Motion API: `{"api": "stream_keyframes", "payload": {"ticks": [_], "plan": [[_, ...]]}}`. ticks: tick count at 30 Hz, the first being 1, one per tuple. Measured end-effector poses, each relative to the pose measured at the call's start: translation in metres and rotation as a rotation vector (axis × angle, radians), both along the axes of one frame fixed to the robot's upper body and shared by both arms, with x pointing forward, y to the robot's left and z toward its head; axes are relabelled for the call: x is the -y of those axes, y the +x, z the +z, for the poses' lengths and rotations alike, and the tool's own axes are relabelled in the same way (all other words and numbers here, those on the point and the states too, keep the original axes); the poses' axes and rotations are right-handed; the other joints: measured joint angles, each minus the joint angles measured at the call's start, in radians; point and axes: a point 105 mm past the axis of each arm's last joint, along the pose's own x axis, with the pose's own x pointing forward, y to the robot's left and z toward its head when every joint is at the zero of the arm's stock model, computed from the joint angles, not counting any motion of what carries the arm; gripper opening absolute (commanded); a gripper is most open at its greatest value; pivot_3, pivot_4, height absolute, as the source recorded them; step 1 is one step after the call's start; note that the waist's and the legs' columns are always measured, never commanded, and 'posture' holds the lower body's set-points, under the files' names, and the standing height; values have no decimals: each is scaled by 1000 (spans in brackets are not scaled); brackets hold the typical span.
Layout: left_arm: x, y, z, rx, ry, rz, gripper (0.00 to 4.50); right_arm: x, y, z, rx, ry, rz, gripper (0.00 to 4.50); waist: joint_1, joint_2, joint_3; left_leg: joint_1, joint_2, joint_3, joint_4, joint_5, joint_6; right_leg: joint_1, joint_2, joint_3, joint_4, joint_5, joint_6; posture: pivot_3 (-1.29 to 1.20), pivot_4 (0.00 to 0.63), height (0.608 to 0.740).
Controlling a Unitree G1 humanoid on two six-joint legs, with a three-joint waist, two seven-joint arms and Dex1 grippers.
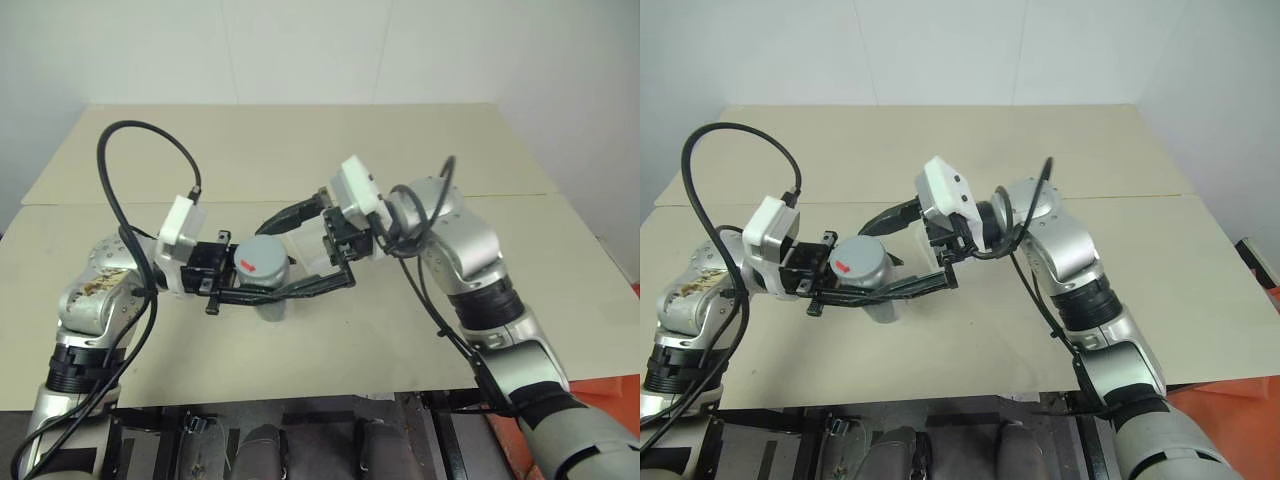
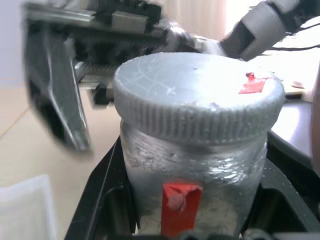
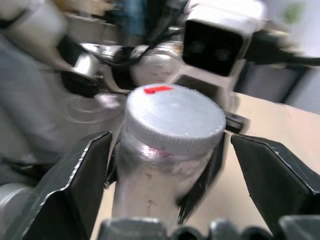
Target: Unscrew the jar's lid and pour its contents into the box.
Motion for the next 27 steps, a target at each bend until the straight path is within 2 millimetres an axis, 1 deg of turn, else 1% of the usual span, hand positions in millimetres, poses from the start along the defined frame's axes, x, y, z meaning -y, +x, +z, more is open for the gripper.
{"api": "stream_keyframes", "payload": {"ticks": [3, 5, 9, 12, 16, 20, 27], "plan": [[-7, 11, -4, -17, -1, 84, 1986, 6, 1, 4, -23, 33, -107, 4468, 0, 0, 0, 0, 0, 0, 0, 0, 0, 0, 0, 0, 0, 0, 0, 0, 150, 740], [-9, 19, -7, -20, 0, 139, 1986, 6, 1, 8, -33, 51, -162, 4468, 0, 0, 0, 0, 0, 0, 0, 0, 0, 0, 0, 0, 0, 0, 0, 0, 150, 740], [-6, 31, -12, -33, -13, 212, 1986, -3, 2, 13, -81, 83, -295, 4468, -2, 0, 0, 0, 0, 0, 0, 0, 0, 0, 0, 0, 1, 0, 0, 0, 150, 740], [-2, 33, -13, -35, -23, 214, 1986, -12, 7, 10, -126, 79, -367, 4468, -2, 0, 0, 0, 0, 0, 0, 0, 0, 0, 0, 0, 0, 0, 0, 0, 150, 740], [1, 34, -13, -35, -26, 213, 1986, -27, 13, 8, -118, 70, -448, 4468, -2, 0, 0, 0, 0, 0, 0, 0, 0, 0, 0, 0, 0, 0, 0, 0, 150, 740], [1, 35, -11, -27, -25, 217, 1986, -35, 22, 0, -130, 53, -521, 4468, -2, 0, 0, 0, 0, 0, 0, 0, 0, 0, 0, 0, 0, 0, 0, 0, 150, 740], [1, 36, -10, -24, -25, 223, 1986, -37, 24, -1, -132, 45, -536, 4468, -3, 0, 0, -1, 0, 0, 0, 0, 0, -1, 0, 0, 0, 0, 0, 0, 150, 740]]}}
